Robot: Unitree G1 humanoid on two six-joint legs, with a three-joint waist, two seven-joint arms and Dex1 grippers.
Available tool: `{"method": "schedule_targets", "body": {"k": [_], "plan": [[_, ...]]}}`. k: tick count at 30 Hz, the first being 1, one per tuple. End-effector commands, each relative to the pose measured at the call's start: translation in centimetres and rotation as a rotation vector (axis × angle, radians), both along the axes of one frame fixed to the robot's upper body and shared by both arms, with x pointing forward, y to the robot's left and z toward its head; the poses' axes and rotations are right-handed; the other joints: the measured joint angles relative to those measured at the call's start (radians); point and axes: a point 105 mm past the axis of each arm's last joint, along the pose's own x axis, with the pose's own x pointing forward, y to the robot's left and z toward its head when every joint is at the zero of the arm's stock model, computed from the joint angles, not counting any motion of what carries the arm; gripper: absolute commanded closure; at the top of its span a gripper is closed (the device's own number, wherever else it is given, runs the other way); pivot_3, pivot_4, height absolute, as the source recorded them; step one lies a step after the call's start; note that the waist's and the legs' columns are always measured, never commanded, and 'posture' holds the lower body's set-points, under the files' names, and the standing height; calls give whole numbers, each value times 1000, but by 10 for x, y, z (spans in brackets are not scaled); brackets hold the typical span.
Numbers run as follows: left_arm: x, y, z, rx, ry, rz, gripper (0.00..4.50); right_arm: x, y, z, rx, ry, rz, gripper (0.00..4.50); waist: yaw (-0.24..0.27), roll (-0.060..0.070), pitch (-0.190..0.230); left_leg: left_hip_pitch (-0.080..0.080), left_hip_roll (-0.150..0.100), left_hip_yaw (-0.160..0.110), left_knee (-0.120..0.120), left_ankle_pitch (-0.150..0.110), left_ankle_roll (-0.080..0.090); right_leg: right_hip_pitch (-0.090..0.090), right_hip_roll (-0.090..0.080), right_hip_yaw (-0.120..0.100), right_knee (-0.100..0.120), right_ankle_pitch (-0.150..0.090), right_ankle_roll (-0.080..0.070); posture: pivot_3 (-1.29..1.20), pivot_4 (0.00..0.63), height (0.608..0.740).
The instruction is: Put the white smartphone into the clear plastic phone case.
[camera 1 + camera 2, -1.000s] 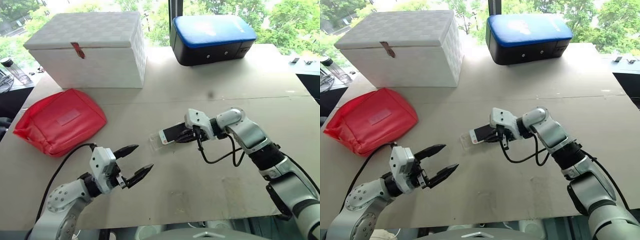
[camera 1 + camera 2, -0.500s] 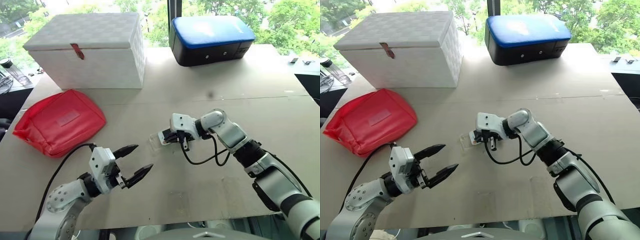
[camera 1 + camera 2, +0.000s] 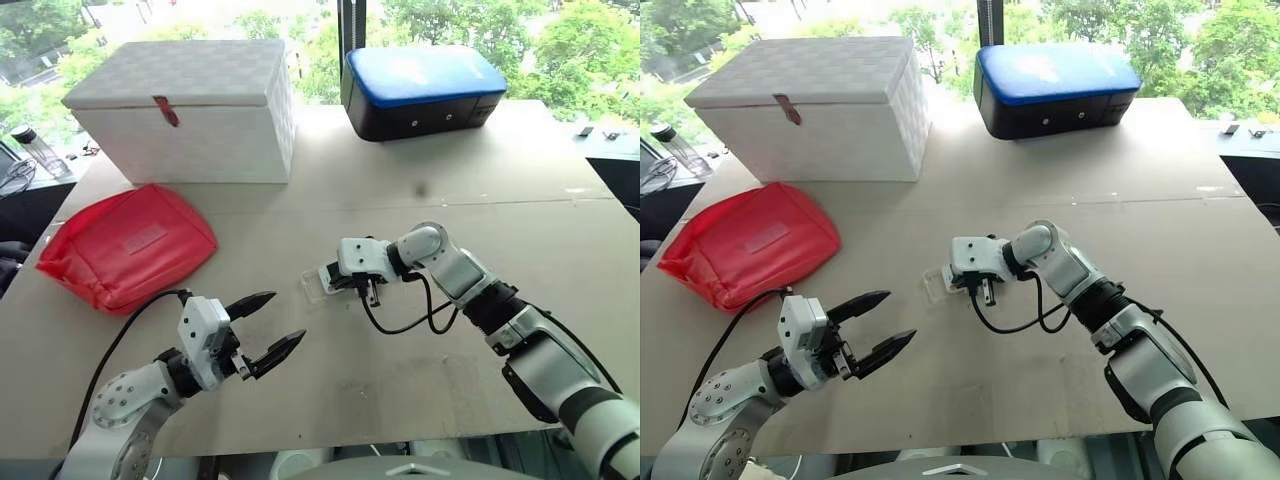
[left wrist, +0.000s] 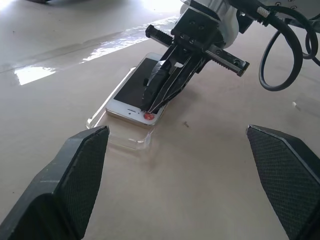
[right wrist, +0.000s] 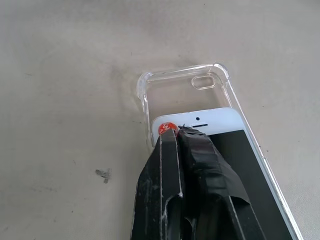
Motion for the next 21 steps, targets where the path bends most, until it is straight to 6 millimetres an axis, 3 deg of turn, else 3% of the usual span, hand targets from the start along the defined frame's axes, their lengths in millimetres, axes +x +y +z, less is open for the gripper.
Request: {"method": "schedule_targets", "body": {"k": [1, 4, 8, 12, 18, 19, 21], "plan": [[2, 2, 9, 1, -30, 19, 0, -8, -5, -19, 17, 165, -67, 4447, 0, 0, 0, 5, 0, 0, -1, 0, 0, 5, 0, 0, -1, 0, 0, 0, 150, 740], [6, 5, 8, 4, -18, 60, 0, 0, 3, 33, 243, 188, -104, 4447, -1, -2, 6, 7, 0, 0, -2, 0, 1, 7, 0, 0, -1, 0, 0, 0, 150, 740], [15, 9, 3, 21, 3, 106, 0, 0, -8, 68, 328, 162, -118, 4447, -1, 1, 14, 2, 0, -1, -2, 0, 0, 2, 0, 0, -1, 0, 0, 0, 150, 740], [23, 16, -7, 82, 39, 127, 1275, 3, -29, 89, 336, 66, -184, 4500, 2, 1, 13, -12, 0, -2, 0, 2, -4, -12, 0, -1, -1, 0, 0, 0, 150, 740], [34, 16, -20, 162, 73, 134, 4157, 38, -72, 82, 191, -168, -416, 4500, 3, 0, 14, -13, -1, 0, 0, 2, -4, -12, -1, 0, -2, 0, 0, 0, 150, 740], [38, 15, -22, 173, 74, 140, 4414, 42, -77, 80, 180, -185, -449, 4500, 4, 0, 15, -13, -1, 0, 0, 2, -4, -12, -1, 0, -2, 0, 0, 0, 150, 740], [44, 11, -26, 188, 79, 136, 4414, 47, -81, 76, 166, -193, -484, 4500, 3, -1, 15, -12, -1, 0, 0, 2, -4, -12, -1, -1, -1, 0, 0, 0, 150, 740]]}}
